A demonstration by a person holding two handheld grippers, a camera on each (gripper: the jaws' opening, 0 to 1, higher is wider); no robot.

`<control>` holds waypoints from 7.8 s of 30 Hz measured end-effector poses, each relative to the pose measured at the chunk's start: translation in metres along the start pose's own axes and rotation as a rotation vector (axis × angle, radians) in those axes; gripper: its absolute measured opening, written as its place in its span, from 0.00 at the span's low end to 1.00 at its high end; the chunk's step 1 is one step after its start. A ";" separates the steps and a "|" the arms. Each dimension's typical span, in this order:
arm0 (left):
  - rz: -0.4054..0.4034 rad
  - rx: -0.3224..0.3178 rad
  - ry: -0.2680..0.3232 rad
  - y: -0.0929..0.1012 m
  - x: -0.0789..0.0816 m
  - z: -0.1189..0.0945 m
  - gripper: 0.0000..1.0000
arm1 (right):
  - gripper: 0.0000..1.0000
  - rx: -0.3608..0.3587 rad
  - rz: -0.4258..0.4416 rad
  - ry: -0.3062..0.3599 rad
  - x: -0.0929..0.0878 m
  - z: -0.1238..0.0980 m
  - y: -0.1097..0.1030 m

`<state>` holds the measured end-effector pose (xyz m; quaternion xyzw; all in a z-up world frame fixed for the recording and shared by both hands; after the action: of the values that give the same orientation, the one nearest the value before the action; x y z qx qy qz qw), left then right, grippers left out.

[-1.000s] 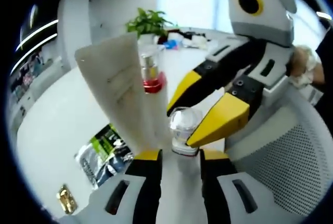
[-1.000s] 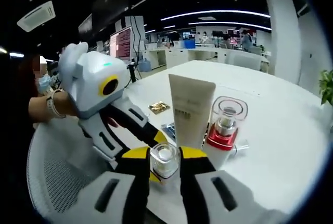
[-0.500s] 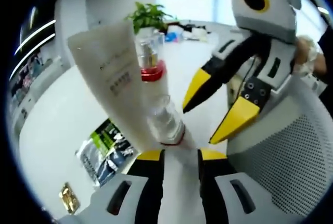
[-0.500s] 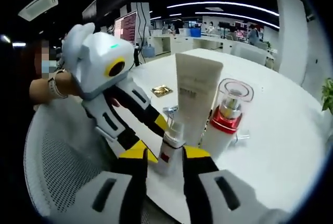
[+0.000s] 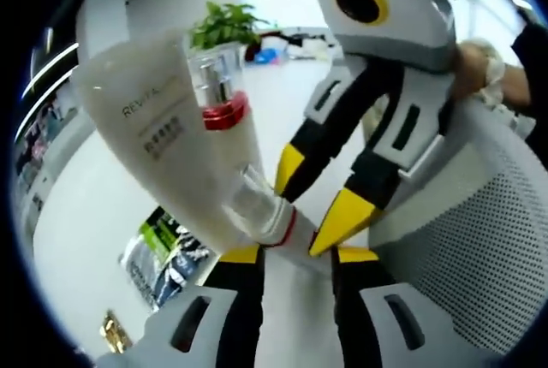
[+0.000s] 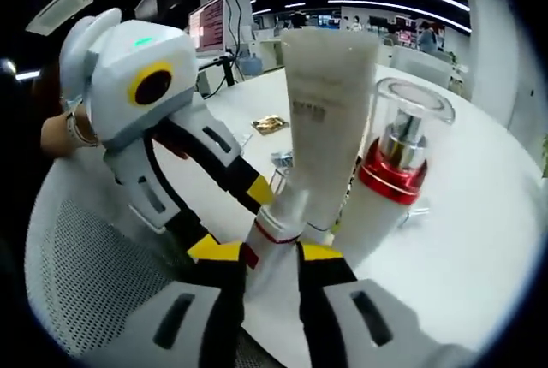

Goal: Arrange the skincare products in the storage area until every visible bottle or jar stands upright without overlapping.

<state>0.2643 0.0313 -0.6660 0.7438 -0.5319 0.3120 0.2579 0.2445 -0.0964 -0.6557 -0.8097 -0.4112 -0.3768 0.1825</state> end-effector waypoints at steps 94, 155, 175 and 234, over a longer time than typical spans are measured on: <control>0.022 0.093 0.052 -0.002 0.006 -0.001 0.10 | 0.03 -0.165 -0.167 -0.117 -0.012 0.005 0.008; -0.148 0.334 0.092 -0.014 -0.021 -0.118 0.47 | 0.42 -0.200 -0.107 -0.052 0.005 -0.044 -0.011; -0.315 0.436 0.195 -0.007 -0.047 -0.164 0.84 | 0.93 -0.290 -0.005 -0.032 0.027 -0.072 -0.011; -0.427 0.511 0.169 0.003 -0.065 -0.168 0.97 | 0.68 0.093 -0.676 -0.314 0.036 -0.018 0.127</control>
<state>0.2142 0.1922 -0.6011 0.8504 -0.2455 0.4349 0.1659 0.3515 -0.1636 -0.6143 -0.6671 -0.6948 -0.2680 0.0192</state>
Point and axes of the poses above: the point that each gripper's makers call its tool centre point, and the gripper's own axes: z roughly forward along the fingers, y roughly to its right, x roughly out of its top, the point moved 10 cm from there along -z, roughly backward along the fingers, and after that the axes turned 5 degrees about -z, right-handed, at the moved point
